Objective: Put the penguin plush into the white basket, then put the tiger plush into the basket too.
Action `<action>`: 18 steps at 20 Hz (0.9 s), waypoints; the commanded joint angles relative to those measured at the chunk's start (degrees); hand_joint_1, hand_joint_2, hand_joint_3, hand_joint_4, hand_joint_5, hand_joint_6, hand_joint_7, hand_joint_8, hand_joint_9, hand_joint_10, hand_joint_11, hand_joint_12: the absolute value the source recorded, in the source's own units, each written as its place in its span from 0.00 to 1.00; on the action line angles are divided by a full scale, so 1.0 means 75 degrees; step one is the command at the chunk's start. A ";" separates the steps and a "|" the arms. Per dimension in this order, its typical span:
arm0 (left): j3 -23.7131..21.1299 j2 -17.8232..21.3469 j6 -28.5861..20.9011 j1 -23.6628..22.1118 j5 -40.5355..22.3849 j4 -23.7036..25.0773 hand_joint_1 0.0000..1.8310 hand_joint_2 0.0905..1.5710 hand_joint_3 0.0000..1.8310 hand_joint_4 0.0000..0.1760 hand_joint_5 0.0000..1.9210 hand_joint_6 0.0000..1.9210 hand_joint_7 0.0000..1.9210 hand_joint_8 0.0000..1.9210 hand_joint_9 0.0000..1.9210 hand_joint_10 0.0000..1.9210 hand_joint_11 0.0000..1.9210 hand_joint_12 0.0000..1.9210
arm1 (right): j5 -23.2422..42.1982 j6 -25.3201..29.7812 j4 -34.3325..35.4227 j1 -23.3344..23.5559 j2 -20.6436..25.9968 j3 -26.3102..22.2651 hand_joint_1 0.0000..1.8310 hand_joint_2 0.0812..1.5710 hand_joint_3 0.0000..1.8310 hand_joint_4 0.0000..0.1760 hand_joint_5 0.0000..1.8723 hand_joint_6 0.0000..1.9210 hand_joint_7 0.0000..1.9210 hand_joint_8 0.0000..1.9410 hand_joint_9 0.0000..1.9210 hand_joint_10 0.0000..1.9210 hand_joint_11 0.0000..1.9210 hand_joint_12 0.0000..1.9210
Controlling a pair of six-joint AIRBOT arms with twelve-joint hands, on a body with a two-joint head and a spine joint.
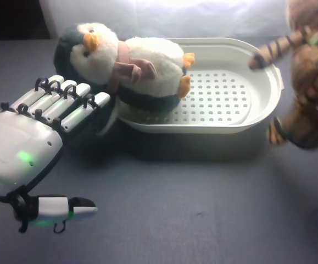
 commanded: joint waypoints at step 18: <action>-0.0017 0.0007 -0.0068 0.0115 -0.1047 0.0247 0.44 0.49 0.00 0.74 0.00 0.00 0.00 0.00 0.00 0.00 0.00 0.00 | -0.2497 0.1268 -0.1007 0.2071 -0.1890 0.1985 0.73 0.68 0.00 0.00 0.38 0.08 0.34 0.08 0.28 0.15 0.03 0.68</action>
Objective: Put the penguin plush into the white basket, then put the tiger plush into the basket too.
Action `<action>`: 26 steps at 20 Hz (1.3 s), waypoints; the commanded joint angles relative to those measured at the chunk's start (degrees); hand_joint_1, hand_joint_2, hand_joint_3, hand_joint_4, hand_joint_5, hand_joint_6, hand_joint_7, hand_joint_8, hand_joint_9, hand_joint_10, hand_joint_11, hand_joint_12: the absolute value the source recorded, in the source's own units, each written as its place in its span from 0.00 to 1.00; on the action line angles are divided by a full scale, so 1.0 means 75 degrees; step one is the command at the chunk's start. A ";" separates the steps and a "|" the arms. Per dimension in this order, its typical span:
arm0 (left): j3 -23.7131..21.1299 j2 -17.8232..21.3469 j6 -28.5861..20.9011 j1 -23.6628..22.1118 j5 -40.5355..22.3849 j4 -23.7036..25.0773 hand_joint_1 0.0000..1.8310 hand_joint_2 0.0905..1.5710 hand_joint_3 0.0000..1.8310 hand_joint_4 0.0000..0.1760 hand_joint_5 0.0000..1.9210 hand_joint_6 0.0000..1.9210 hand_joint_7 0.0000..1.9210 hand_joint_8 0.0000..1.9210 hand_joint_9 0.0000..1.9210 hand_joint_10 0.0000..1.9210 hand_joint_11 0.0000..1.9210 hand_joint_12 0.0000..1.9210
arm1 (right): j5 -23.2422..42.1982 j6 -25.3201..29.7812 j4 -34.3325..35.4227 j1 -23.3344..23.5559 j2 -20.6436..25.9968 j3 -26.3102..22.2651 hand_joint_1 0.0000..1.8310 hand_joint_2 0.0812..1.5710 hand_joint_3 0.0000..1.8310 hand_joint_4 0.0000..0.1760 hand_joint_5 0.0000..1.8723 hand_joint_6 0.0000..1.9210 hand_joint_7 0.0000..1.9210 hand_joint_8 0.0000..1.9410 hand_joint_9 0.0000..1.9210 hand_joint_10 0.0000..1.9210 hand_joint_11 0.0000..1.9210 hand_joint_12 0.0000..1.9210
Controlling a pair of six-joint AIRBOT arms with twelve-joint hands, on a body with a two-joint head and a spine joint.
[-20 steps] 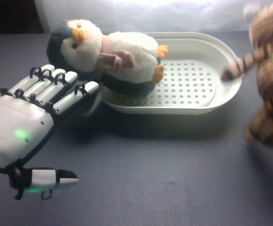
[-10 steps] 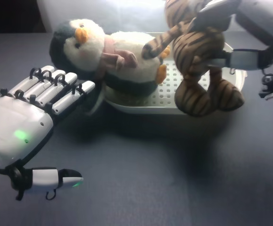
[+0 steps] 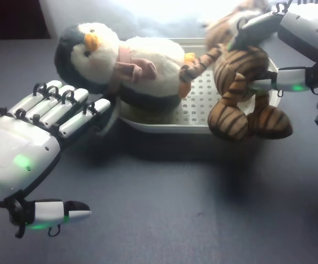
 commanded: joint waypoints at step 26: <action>-0.0033 0.0955 -0.3133 0.1325 -0.4684 0.0578 0.33 0.63 0.01 1.00 0.01 0.00 0.00 0.00 0.00 0.00 0.00 0.00 | 0.7156 0.0253 0.1219 -0.3194 0.2065 -0.2521 0.44 0.83 0.00 0.10 0.22 0.00 0.29 0.00 0.28 0.00 0.08 0.26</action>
